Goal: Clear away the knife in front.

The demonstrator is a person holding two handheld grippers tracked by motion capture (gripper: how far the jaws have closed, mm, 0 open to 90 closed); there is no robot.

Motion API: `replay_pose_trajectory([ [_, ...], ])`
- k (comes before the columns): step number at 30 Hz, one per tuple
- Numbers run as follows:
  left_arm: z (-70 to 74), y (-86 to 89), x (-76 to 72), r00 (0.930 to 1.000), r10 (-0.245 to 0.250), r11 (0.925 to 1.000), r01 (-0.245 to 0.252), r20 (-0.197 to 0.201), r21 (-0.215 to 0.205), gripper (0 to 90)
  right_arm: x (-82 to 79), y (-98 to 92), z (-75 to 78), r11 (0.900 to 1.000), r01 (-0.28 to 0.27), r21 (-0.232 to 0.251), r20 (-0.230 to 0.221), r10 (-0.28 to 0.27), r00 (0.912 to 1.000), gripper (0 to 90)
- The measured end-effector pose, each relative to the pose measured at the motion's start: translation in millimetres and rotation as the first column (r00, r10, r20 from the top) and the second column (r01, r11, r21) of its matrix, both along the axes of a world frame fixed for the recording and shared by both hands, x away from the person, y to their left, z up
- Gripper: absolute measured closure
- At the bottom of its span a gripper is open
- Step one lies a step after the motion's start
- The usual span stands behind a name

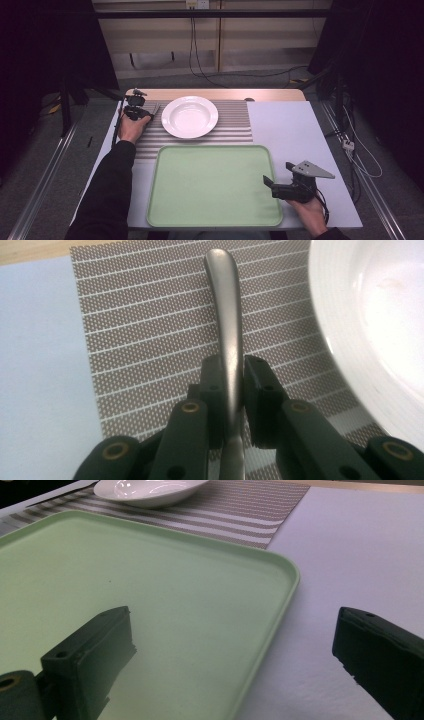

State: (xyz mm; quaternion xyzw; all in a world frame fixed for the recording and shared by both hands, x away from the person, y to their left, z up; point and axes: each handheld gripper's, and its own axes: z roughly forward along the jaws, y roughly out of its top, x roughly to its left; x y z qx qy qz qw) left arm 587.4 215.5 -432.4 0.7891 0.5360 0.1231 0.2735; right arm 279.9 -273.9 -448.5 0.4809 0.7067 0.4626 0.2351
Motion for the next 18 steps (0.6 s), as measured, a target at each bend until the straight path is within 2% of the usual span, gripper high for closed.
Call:
replay_pose_trajectory([
  [5,10.6,3.2,-7.9,0.9993,0.01,0.9999,-0.009,0.036,-0.013,80.1,0.4,0.6,0.3,1.0,-0.001,-0.001,0.002,0.001,1.0,2.8],
  [11,19.1,2.7,-17.4,0.998,-0.013,0.9996,0.015,0.061,-0.024,80.1,0.2,0.9,0.6,1.0,-0.004,-0.001,0.004,0.004,1.0,2.8],
  [18,31.2,-4.9,-30.3,0.9952,-0.053,0.9984,0.054,0.083,-0.016,80.1,0.1,1.4,1.0,1.0,-0.003,-0.004,0.005,0.003,1.0,2.8],
])
